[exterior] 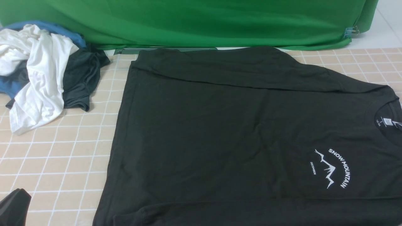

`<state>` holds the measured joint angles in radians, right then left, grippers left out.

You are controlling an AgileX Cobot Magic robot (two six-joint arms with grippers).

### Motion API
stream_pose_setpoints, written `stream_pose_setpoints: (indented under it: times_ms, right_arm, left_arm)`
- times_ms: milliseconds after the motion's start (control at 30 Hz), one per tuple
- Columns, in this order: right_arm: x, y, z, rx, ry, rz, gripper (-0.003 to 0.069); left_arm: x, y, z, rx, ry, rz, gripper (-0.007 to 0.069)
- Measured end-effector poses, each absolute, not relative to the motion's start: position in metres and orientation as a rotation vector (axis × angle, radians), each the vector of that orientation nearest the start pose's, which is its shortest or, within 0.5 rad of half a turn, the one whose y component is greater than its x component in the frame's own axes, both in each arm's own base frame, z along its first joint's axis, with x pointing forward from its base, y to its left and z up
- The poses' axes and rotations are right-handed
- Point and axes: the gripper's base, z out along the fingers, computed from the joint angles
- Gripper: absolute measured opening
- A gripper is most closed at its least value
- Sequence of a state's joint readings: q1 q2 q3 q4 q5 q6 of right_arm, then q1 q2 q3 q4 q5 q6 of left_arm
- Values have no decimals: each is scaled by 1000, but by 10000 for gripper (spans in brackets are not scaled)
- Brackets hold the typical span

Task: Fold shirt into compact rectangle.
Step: 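Grasp the left edge of the dark T-shirt lying flat on the table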

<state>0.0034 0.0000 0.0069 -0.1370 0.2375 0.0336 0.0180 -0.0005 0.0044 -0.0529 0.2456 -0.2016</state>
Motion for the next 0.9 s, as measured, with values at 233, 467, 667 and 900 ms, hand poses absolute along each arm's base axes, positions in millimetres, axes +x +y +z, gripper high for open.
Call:
stream_pose_setpoints:
  times_ms: [233, 467, 667, 900]
  right_arm:
    - [56, -3, 190, -65, 1726, -99, 242]
    - [56, -3, 190, -65, 1724, -99, 242]
    - [56, -2, 195, -69, 1665, -94, 242]
    - [57, 0, 204, 128, 1563, 125, 242]
  left_arm:
    - [55, 0, 189, -225, 1722, -184, 17]
    - [55, 0, 189, -194, 1724, -149, 17]
    - [55, 2, 190, -103, 1725, -44, 17]
    - [56, -2, 192, -303, 1688, -283, 17]
